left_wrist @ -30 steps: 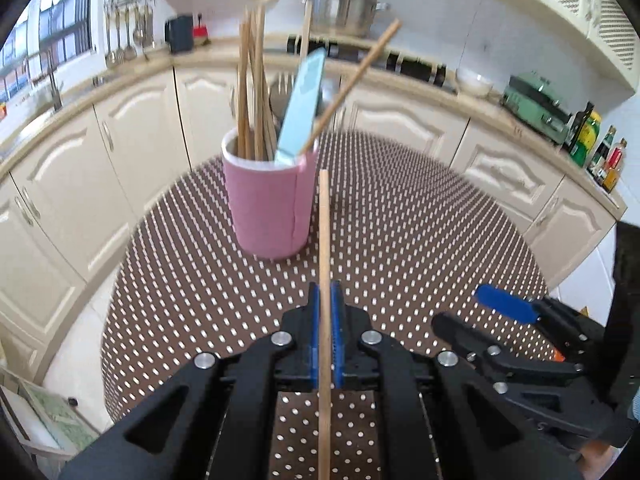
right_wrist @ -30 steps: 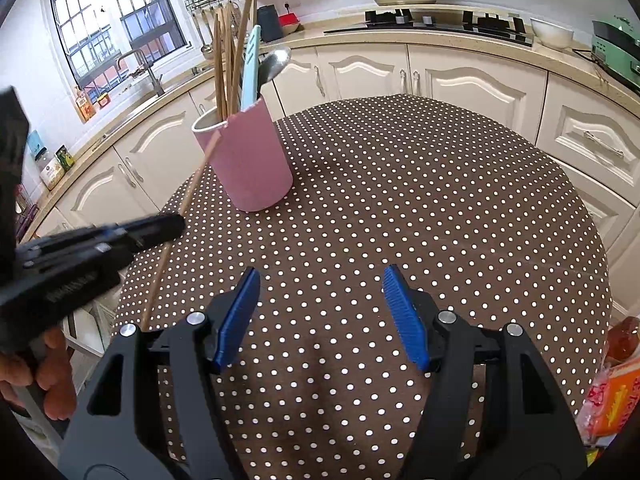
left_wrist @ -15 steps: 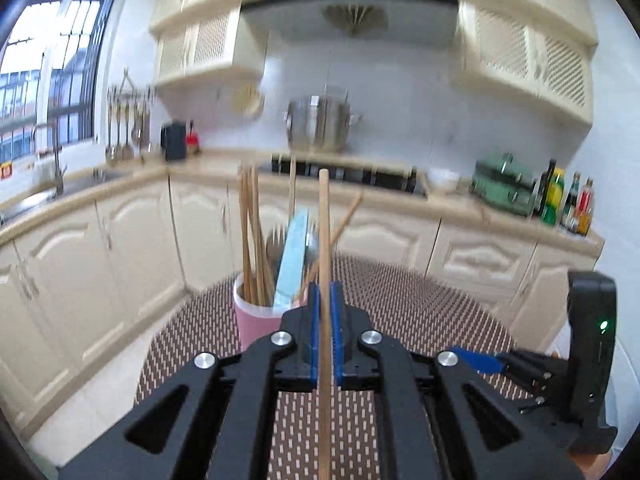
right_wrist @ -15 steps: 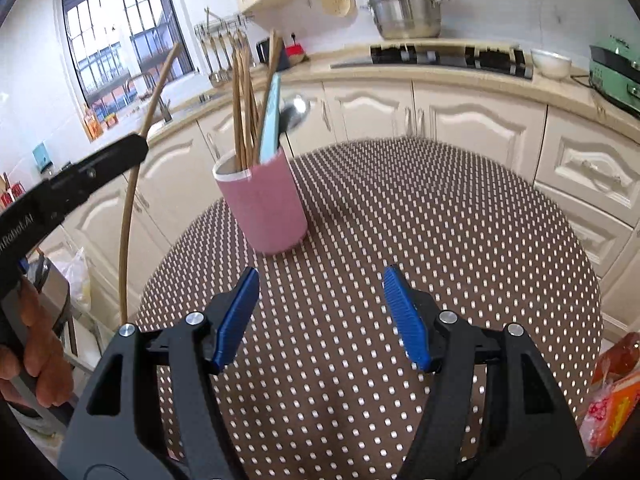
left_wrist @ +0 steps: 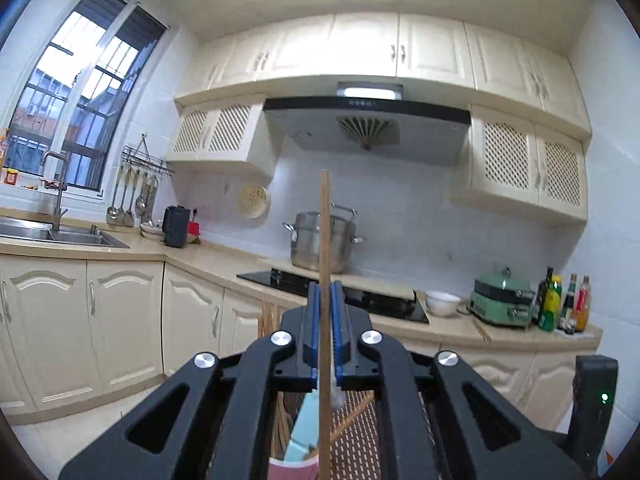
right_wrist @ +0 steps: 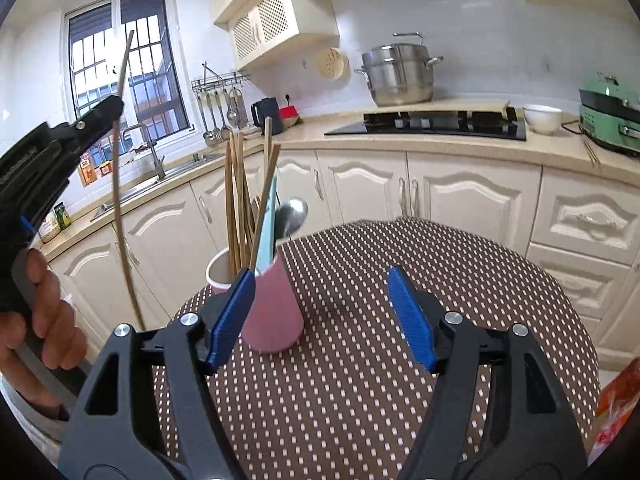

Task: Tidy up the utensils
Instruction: 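Lower the chopstick into the pink cup and open the left tool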

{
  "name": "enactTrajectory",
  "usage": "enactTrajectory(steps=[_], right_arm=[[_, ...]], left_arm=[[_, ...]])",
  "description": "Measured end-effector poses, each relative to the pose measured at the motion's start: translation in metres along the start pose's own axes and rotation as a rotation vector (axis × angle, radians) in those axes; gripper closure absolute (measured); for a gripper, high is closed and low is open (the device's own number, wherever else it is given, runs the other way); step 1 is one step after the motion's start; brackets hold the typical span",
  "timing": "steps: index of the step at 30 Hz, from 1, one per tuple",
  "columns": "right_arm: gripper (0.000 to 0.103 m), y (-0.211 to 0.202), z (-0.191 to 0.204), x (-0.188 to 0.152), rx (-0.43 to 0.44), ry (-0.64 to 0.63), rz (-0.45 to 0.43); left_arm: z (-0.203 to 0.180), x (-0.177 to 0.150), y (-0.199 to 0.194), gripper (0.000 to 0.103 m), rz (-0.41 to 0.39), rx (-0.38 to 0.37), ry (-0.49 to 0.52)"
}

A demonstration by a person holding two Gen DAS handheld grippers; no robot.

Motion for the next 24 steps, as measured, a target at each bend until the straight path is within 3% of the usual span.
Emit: enactTrajectory(steps=[8, 16, 24], right_arm=[[0.033, 0.018, -0.008, 0.0, -0.014, -0.006, -0.037], [0.032, 0.031, -0.02, -0.004, -0.019, 0.017, -0.043], [0.032, 0.03, -0.021, -0.01, -0.023, 0.02, -0.033]], left_arm=[[0.012, -0.015, 0.038, 0.097, -0.07, 0.032, -0.017], [0.01, -0.03, 0.063, 0.097, -0.111, 0.088, 0.044], [0.021, -0.06, 0.064, 0.097, 0.003, 0.103, 0.039]])
Point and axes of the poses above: each gripper's, at about its wrist camera, not at the fingertips, and y roughly the way its jaws point, z to its left, x to its top, the point moved 2 cm from there along y, roughly the way its jaws point, and after that the axes turned 3 degrees about -y, right-handed, at the moved point
